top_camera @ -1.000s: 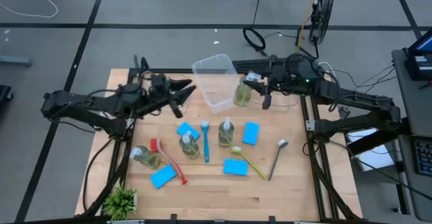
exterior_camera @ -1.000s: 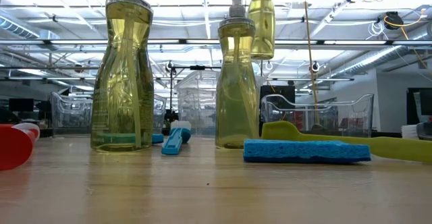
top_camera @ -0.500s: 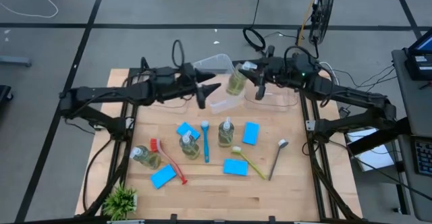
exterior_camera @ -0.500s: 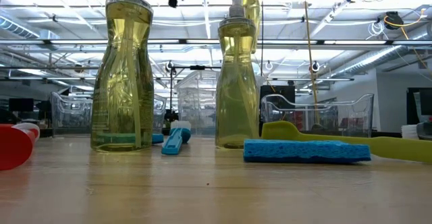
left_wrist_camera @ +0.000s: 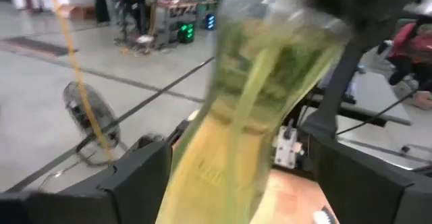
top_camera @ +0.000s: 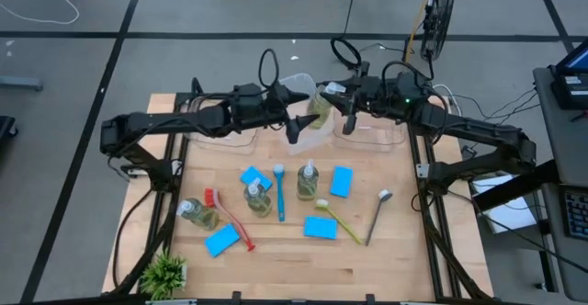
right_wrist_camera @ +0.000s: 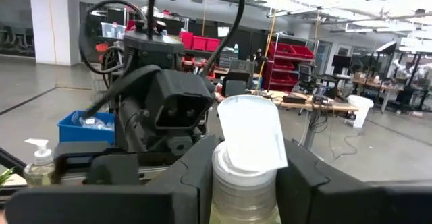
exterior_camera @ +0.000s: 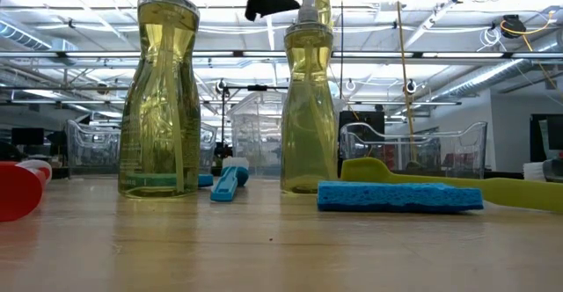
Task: Pick & Place Kitchen Sink Supplies
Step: Put the yellow soap dispenser into the white bin
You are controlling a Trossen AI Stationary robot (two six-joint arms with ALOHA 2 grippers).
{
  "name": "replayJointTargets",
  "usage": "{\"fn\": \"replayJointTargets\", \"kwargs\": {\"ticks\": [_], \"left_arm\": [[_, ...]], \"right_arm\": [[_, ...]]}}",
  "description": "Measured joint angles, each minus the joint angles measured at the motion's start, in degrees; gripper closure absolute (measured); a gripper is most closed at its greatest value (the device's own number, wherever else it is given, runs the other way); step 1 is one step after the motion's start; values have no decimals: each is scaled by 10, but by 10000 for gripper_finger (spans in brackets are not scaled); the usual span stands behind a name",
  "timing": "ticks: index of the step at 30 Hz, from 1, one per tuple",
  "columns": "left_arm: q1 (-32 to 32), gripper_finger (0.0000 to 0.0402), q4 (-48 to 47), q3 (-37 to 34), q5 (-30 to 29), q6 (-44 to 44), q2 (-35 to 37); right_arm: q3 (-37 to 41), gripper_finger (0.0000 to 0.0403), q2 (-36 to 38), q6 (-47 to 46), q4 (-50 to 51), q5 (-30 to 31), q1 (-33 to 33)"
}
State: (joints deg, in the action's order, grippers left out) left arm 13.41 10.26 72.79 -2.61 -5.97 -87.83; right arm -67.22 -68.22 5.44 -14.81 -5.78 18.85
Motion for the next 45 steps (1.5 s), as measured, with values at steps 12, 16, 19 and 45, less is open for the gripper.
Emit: {"fn": "replayJointTargets", "kwargs": {"ticks": [12,16,19,45], "left_arm": [[1,50,-83,89,11,60,-61],[2,53,-95,107,11,63,-67],[2,75,-95,108,11,70,-67],[7,193,-94,107,-211,135,-65]], "right_arm": [[0,302,-28,-48,-13,-15,0],[0,302,-30,-56,-12,-19,0],[0,302,-29,-64,-5,-19,0],[0,245,-25,-64,25,38,2]]}}
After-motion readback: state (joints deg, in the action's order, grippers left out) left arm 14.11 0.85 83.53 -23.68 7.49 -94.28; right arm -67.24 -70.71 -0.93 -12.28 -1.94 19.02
